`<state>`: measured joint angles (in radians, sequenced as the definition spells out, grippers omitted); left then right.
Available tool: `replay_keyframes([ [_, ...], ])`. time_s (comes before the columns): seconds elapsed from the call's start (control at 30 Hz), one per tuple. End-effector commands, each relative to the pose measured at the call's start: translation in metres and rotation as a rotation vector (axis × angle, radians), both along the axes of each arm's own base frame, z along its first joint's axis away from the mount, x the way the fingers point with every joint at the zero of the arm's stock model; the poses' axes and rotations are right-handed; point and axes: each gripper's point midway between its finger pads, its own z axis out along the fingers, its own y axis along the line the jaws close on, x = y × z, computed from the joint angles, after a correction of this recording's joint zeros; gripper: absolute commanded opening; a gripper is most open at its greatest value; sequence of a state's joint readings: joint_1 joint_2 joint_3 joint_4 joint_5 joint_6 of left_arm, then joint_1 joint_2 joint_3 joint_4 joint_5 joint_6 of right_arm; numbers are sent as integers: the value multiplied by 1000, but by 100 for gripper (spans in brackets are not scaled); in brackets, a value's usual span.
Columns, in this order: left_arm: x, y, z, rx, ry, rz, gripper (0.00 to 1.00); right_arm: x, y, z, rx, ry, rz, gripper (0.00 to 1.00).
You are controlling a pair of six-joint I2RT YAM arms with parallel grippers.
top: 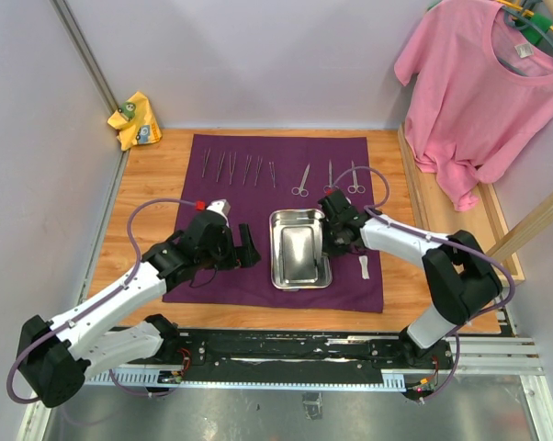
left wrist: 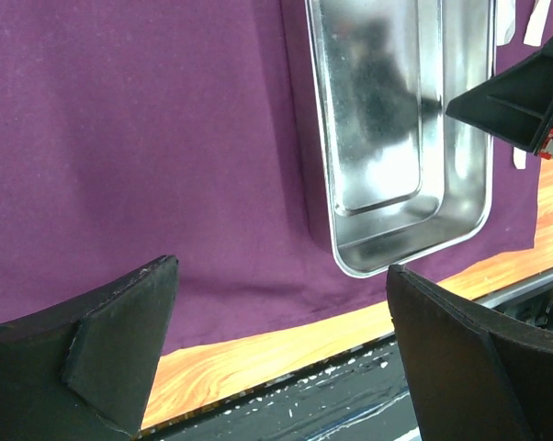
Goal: Open and lay out the surgical kit
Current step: Adjust the container in the surgical kit.
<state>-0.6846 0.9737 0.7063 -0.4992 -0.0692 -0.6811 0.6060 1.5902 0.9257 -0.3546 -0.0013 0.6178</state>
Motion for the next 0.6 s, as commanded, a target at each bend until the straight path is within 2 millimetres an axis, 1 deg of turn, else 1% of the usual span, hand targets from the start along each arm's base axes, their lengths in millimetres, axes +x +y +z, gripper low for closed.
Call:
replay_keyframes([
  [0.0, 0, -2, 6, -19, -25, -7, 99, 5, 5, 14, -39, -37, 23, 14],
  [0.07, 0, -2, 5, -19, -26, -9, 99, 4, 3, 22, -54, -54, 28, 23],
  [0.1, 0, -2, 5, -19, -25, -10, 99, 4, 2, 26, -63, -64, 33, 30],
  [0.13, 0, -2, 5, -20, -27, -11, 99, 4, 2, 33, -72, -77, 37, 38],
  [0.27, -1, -2, 10, -34, -41, -9, 99, 2, -4, 62, -139, -128, 53, 57],
  [0.33, -2, -1, 14, -46, -51, -9, 99, 1, 1, 75, -154, -155, 78, 73],
  [0.37, -3, 0, 16, -52, -56, -8, 99, 1, 7, 79, -150, -165, 96, 76],
  [0.4, -5, 1, 18, -58, -59, -7, 99, 1, 13, 80, -150, -163, 109, 77],
  [0.5, -9, 4, 27, -75, -78, -5, 99, -2, 34, 78, -160, -137, 154, 77],
  [0.57, -13, 8, 33, -84, -89, -1, 99, -3, 48, 72, -172, -122, 172, 76],
])
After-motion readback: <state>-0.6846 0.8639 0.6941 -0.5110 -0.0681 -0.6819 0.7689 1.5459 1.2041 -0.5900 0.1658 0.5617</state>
